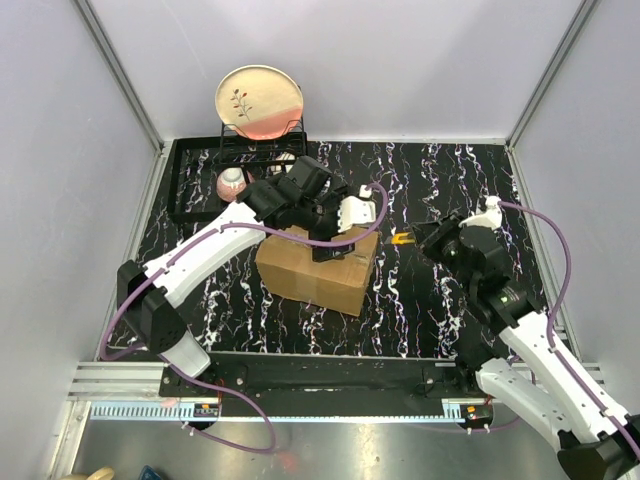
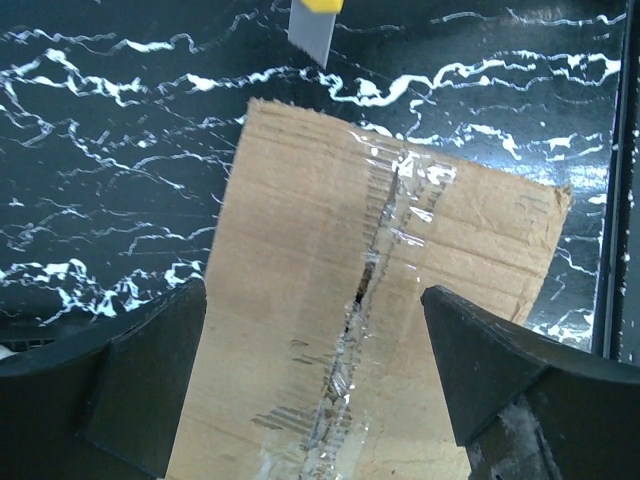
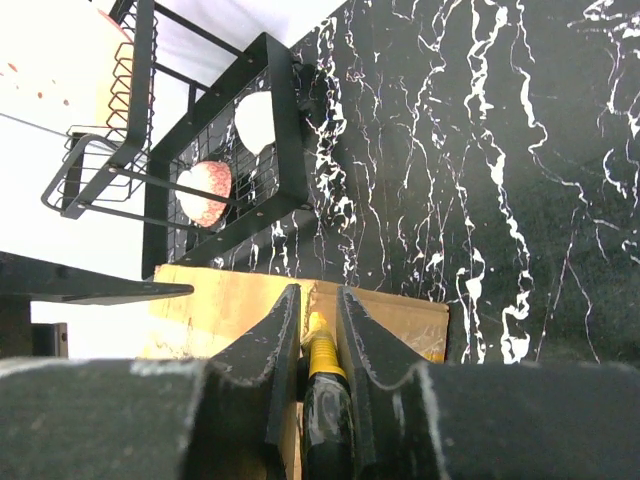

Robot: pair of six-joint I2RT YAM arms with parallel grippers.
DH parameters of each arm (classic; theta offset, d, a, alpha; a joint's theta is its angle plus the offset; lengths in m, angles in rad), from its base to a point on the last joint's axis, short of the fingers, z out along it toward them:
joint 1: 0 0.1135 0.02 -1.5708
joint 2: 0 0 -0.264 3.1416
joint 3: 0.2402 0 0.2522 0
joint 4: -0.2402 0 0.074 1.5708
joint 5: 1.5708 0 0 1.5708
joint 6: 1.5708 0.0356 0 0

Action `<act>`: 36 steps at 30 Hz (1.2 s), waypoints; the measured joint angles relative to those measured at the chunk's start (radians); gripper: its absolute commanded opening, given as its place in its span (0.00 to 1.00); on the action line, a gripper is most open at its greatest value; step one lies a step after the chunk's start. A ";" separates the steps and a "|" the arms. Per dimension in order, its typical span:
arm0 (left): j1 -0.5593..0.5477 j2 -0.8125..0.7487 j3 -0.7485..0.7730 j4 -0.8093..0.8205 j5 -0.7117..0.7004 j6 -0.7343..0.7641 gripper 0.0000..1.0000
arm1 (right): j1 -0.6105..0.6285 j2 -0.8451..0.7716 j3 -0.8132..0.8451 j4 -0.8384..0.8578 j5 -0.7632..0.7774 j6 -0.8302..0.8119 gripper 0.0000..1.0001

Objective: Unpack the express box
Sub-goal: Adjust the knife, then cut the express box at the center of the board.

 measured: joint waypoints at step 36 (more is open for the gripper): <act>-0.024 -0.044 -0.111 -0.144 0.146 0.037 0.99 | 0.001 -0.029 -0.142 0.134 -0.049 0.193 0.00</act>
